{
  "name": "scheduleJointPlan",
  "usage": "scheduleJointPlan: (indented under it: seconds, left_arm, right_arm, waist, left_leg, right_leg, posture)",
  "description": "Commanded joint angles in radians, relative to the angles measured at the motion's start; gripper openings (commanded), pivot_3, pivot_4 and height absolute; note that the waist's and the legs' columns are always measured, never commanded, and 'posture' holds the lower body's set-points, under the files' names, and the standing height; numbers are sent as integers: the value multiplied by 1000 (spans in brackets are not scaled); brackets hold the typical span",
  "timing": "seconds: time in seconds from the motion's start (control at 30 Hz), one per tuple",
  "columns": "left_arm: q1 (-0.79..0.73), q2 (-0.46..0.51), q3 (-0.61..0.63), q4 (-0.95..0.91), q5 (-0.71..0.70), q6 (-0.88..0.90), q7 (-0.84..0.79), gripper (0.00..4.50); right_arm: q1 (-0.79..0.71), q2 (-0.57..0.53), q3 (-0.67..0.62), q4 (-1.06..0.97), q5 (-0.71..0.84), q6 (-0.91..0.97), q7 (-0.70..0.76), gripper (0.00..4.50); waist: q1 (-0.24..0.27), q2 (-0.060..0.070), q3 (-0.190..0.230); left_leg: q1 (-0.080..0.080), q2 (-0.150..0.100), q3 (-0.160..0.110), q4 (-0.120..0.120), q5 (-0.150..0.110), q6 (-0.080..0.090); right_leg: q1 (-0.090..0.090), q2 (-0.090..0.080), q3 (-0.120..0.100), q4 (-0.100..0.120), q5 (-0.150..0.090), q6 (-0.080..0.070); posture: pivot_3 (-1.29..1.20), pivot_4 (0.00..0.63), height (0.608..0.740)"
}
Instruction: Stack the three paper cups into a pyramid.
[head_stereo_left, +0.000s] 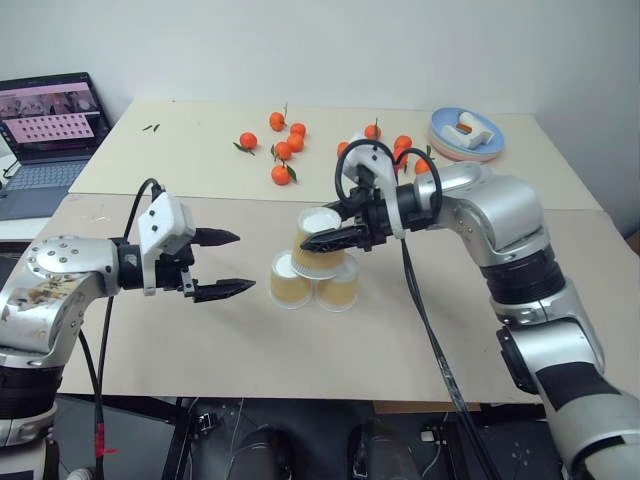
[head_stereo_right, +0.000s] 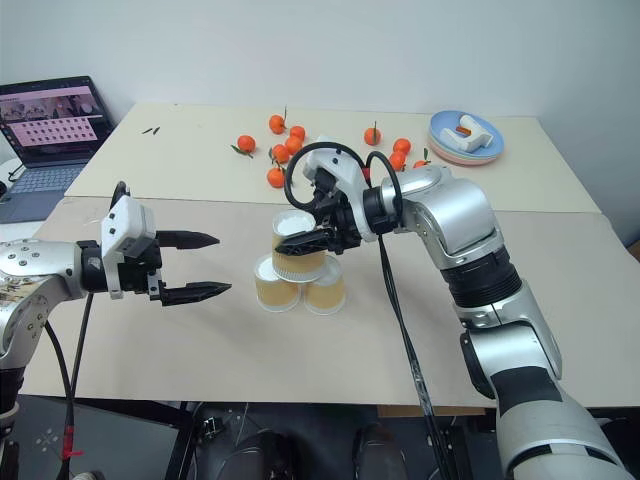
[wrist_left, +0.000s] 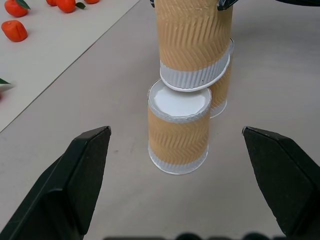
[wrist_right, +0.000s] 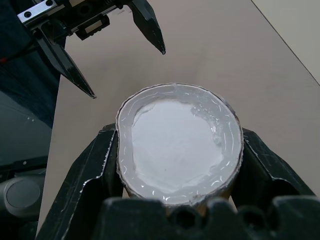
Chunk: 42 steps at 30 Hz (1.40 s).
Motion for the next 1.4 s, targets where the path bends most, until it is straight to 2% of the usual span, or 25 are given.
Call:
scheduleJointPlan:
  seconds: [0.03, 0.07, 0.13, 0.27, 0.5, 0.6, 0.7, 0.9, 1.03, 1.1, 1.13, 1.23, 1.4]
  left_arm:
    - [-17, 5, 11, -6, -9, -15, -6, 4500]
    - [-17, 6, 11, -5, -9, -15, -6, 4500]
    - [-18, 5, 10, -4, -8, -15, -6, 4500]
    - [-19, 5, 10, -1, -8, -15, -7, 4500]
    - [-18, 2, 8, 2, -5, -16, -2, 4500]
    - [-7, -25, 33, 1, -20, 5, 44, 4500]
    - [8, -94, 99, 2, -39, 42, 169, 4500]
    - [84, -326, 248, -71, 43, 33, 593, 4500]
    - [120, -504, 320, -105, 99, 18, 876, 4500]
    - [113, -603, 364, -65, 147, -18, 1038, 4500]
    - [121, -620, 361, -36, 191, -52, 1078, 4500]
    - [141, -634, 340, 61, 300, -154, 1158, 4500]
    - [137, -634, 329, 209, 337, -281, 1168, 4500]
  right_arm:
    - [3, -14, -4, 1, -8, -19, -1, 3529]
    - [3, -14, -4, 0, -8, -19, -1, 3656]
    - [2, -17, -8, -14, 1, -18, 5, 4445]
    - [-21, -11, -49, -47, 62, 23, 18, 4485]
    - [-147, 4, -203, -40, 207, 145, -14, 4485]
    - [-281, 19, -365, 81, 265, 179, -114, 4485]
    - [-273, 3, -448, 134, 235, 135, -228, 4485]
    - [-74, -133, -515, 212, -23, -87, -562, 4485]
    - [217, -225, -390, 194, -255, -225, -709, 4485]
    - [358, -196, -349, 196, -315, -304, -762, 4485]
    - [412, -155, -363, 202, -313, -343, -791, 4485]
    - [486, 8, -495, 225, -207, -372, -859, 4485]
    - [574, 89, -546, 285, -227, -583, -933, 4485]
  waist:
    - [0, 0, 0]
    - [0, 0, 0]
    - [0, 0, 0]
    - [0, 0, 0]
    - [0, 0, 0]
    - [-1, 0, 0]
    - [5, -2, -1]
    - [16, -6, -3]
    - [27, -6, -3]
    - [27, -7, -4]
    - [21, -6, -3]
    - [-7, -4, -5]
    - [-3, -4, -5]
  left_leg:
    - [0, 0, 0, 0, 0, 0]
    - [0, 0, 0, 0, 0, 0]
    - [0, 0, 0, 0, 0, 0]
    - [0, 0, 0, 0, 0, 0]
    - [0, 0, 0, 0, 0, 0]
    - [0, 0, 0, 0, 0, 0]
    - [0, 0, 0, -1, 0, 0]
    - [3, -4, -2, 0, 0, 0]
    - [4, -8, -3, -4, 1, 2]
    - [5, -8, -3, -5, 1, 2]
    - [6, -8, -3, -6, 1, 2]
    - [13, -6, -2, -7, 3, 2]
    - [13, -6, -2, -5, 3, 1]
  right_leg:
    - [0, 0, 0, 0, 0, 0]
    - [0, 0, 0, 0, 0, 0]
    - [0, 0, 0, 0, 0, 0]
    - [0, 0, 0, 0, 0, 0]
    - [0, 0, 0, 0, 0, 0]
    - [-1, 0, 0, 0, 0, 0]
    - [0, 0, 0, -1, 0, 0]
    - [6, -4, 0, -1, 1, 2]
    - [6, -10, -1, -1, 0, 4]
    - [7, -10, -1, -1, -1, 5]
    - [8, -10, -2, -2, -1, 5]
    - [13, -8, 0, -1, 0, 4]
    - [13, -7, 1, 2, 0, 3]
  posture:
    - [0, 150, 680]
    - [0, 150, 680]
    - [0, 150, 680]
    - [0, 150, 680]
    - [0, 150, 680]
    - [0, 150, 680]
    - [0, 150, 680]
    - [0, 150, 680]
    - [0, 150, 680]
    - [0, 150, 680]
    - [0, 150, 680]
    - [0, 150, 680]
    - [0, 150, 680]
